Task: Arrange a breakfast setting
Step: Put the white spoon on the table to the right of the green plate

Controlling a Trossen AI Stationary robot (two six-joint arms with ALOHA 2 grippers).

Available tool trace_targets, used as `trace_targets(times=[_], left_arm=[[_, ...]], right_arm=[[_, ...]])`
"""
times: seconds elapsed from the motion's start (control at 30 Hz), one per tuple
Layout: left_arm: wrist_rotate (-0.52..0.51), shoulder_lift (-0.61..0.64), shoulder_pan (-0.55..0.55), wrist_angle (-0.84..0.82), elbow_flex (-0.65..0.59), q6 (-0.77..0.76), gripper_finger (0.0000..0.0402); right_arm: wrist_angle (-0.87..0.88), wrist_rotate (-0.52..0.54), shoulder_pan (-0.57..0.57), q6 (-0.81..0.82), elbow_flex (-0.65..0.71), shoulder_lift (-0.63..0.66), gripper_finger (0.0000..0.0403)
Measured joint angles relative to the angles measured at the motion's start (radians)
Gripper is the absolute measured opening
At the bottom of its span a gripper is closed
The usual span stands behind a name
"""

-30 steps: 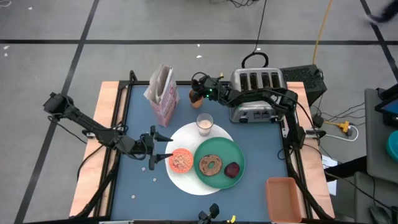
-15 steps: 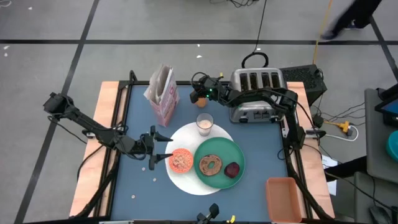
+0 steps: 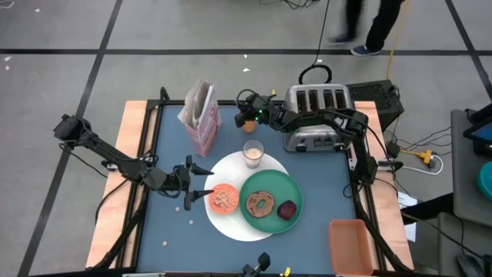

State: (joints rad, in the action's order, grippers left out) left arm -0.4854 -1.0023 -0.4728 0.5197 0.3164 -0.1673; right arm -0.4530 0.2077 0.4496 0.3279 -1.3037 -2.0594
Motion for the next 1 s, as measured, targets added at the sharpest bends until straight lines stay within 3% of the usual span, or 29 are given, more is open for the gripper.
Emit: trace_targets(times=[0.63,1.0], left_arm=[[0.0,0.0,-0.001,0.0,0.0,-0.009,0.0308],[0.0,0.0,-0.001,0.0,0.0,-0.021,0.0308]], right_arm=[[-0.037,0.003,-0.032,-0.026,0.0,0.01,0.0006],[-0.021,0.005,-0.03,-0.088,0.0,0.121,0.0006]])
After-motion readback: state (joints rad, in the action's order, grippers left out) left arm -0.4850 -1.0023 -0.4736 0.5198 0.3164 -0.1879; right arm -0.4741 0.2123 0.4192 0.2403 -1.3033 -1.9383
